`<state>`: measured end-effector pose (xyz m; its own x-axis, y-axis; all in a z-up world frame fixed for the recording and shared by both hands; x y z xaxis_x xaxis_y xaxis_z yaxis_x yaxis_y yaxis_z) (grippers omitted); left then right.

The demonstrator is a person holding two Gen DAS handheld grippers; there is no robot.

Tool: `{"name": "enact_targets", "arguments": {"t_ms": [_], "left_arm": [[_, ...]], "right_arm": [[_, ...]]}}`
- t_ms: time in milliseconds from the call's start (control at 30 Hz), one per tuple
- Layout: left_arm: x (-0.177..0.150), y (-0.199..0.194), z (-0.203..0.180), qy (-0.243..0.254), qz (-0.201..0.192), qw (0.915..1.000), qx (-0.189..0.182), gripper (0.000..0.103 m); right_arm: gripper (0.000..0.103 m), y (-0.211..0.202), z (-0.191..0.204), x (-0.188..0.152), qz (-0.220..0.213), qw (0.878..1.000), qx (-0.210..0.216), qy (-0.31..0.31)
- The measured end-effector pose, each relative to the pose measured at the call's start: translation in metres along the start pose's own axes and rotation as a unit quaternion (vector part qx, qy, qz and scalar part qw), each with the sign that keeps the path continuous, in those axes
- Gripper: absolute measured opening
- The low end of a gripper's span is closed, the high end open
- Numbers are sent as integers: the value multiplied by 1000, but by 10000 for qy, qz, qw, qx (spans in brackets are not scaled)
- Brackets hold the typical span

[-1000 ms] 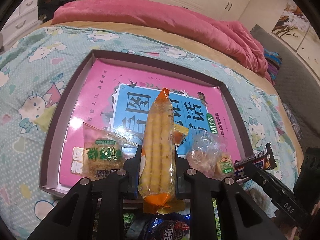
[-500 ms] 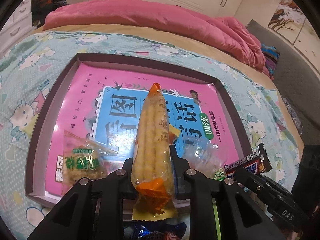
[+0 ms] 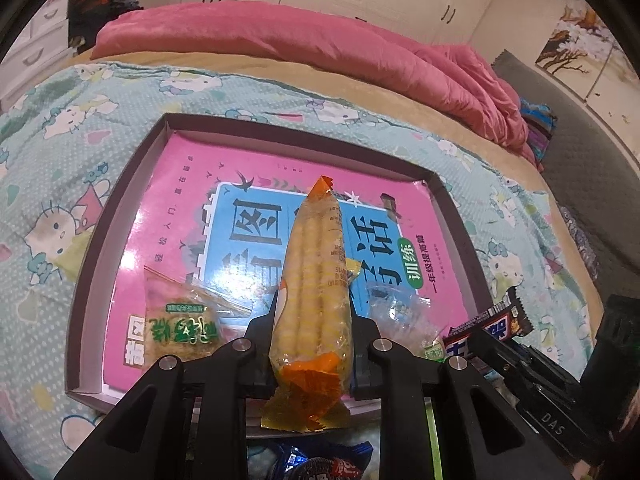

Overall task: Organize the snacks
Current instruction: 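Lower the corn bread toward the tray with left tool while right holds the chocolate bar, then open the left tool to drop the corn bread while right releases the chocolate bar into the tray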

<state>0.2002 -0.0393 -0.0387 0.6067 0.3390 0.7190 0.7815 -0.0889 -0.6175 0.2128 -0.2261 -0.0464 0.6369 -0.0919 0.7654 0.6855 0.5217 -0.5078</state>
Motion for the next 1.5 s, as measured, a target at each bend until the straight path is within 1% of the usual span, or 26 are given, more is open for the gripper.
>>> {"name": "enact_targets", "arguments": {"t_ms": [100,333,433,567,800,867,933,1033,1100,1167,1200,1233,1367,1500], "left_arm": [[2,-2,1,-41,-8,10000,-18,24],[2,-6,7,-110,-1,9999,3,26],[2,-9,11,-185,-6,9998,40,30],[3,-12,14,-204,-9,9998,50,32],[4,-14,16,-230,-13,9997,63,33],[4,-15,15,-213,-20,9997,75,35],[4,-17,15,-207,-37,9998,61,40],[4,-17,14,-189,-39,9998,70,42],[4,-18,14,-194,-40,9998,72,43],[4,-19,15,-196,-38,9998,88,45],[4,-19,15,-196,-34,9998,101,49],[4,-20,14,-187,-34,9997,120,51],[4,-21,15,-184,-38,9997,135,51],[4,-23,17,-207,-52,9997,148,56]], "right_arm": [[24,-2,-1,2,-36,9999,-106,-55],[28,-9,-2,6,-165,9993,-253,-209],[35,-12,-1,7,-211,9991,-265,-249],[35,-15,0,8,-280,9990,-231,-255],[36,-13,1,6,-220,9992,-202,-268],[36,-13,2,6,-214,9991,-205,-292],[36,-12,3,5,-197,9991,-201,-314],[36,-12,5,5,-191,9990,-200,-363],[36,-15,8,6,-276,9986,-195,-417],[39,-18,12,7,-357,9979,-186,-510],[43,-19,14,8,-380,9976,-175,-551],[44,-20,15,8,-391,9975,-160,-573],[45,-21,19,9,-441,9969,-137,-644],[46,-22,20,9,-456,9967,-145,-658]]}}
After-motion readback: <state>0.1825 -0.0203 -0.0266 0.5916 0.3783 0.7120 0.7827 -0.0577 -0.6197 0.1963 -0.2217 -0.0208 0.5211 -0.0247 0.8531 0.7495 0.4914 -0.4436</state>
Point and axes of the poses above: each gripper's, at about its wrist camera, not at the fingertips, and y roughly the way its jaws point, z to its left, x to its top, the point moved 1 cm from there along y, roughly the way its jaws point, and after that the axes turned 14 degrees about -z, right-handed, at the moved point
